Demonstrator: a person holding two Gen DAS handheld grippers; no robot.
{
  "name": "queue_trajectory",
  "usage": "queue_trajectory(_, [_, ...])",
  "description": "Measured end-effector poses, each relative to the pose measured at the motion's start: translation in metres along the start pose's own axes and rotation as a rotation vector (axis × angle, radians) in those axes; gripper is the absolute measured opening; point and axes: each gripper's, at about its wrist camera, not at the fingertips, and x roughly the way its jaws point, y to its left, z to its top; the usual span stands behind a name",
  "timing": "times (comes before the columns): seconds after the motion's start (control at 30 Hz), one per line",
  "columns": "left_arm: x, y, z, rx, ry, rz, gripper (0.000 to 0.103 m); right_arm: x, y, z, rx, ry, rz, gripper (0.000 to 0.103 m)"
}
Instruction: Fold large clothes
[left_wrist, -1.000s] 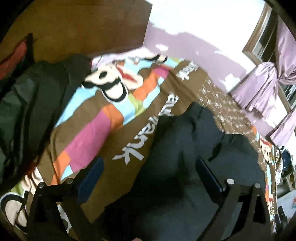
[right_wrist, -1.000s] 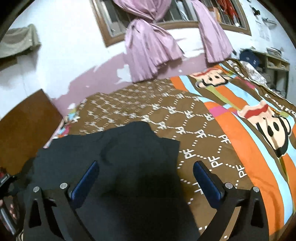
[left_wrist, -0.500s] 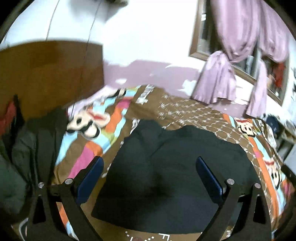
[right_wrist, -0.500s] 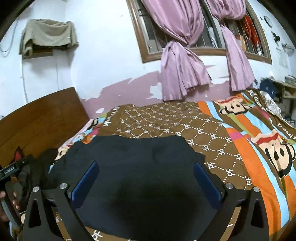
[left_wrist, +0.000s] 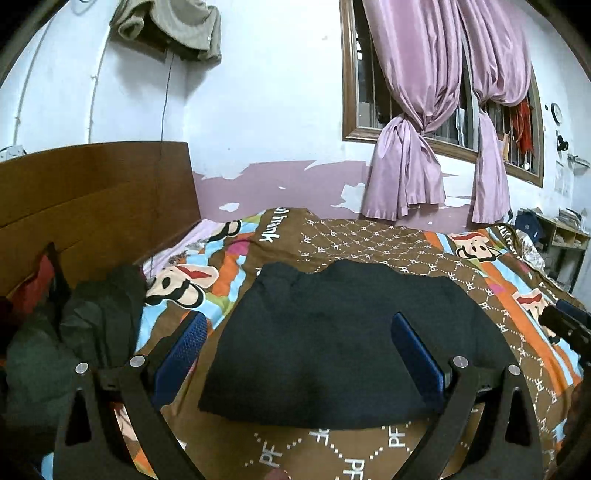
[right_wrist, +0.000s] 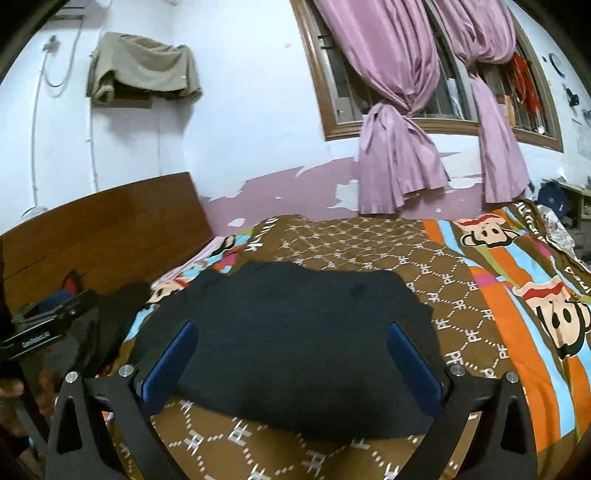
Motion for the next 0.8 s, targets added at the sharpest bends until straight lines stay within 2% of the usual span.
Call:
queue_trajectory(0.07, [-0.004, 0.001, -0.009, -0.006, -0.003, -0.014, 0.098, -0.012, 0.012, -0.011, -0.034, -0.018, 0.042, 0.103])
queue_trajectory(0.3, [-0.015, 0.007, -0.037, -0.016, 0.003, -0.033, 0.098, -0.026, 0.025, -0.027, -0.097, -0.048, 0.020, 0.103])
queue_trajectory(0.37, [-0.018, 0.009, -0.043, -0.023, 0.003, -0.033, 0.098, -0.025, 0.027, -0.034, -0.095, -0.034, 0.022, 0.103])
queue_trajectory(0.43, [-0.018, 0.011, -0.050, -0.031, 0.007, -0.056, 0.098, -0.021, 0.029, -0.048, -0.092, 0.025, 0.042, 0.103])
queue_trajectory(0.53, [-0.020, 0.013, -0.062, -0.036, 0.020, -0.092, 0.098, -0.019, 0.032, -0.057, -0.095, 0.050, 0.041, 0.103])
queue_trajectory(0.57, [-0.020, 0.013, -0.066, -0.033, 0.027, -0.097, 0.098, -0.015, 0.036, -0.065, -0.113, 0.065, 0.013, 0.103])
queue_trajectory(0.8, [-0.019, 0.003, -0.088, 0.028, 0.052, -0.100, 0.098, -0.002, 0.039, -0.086, -0.124, 0.148, -0.010, 0.103])
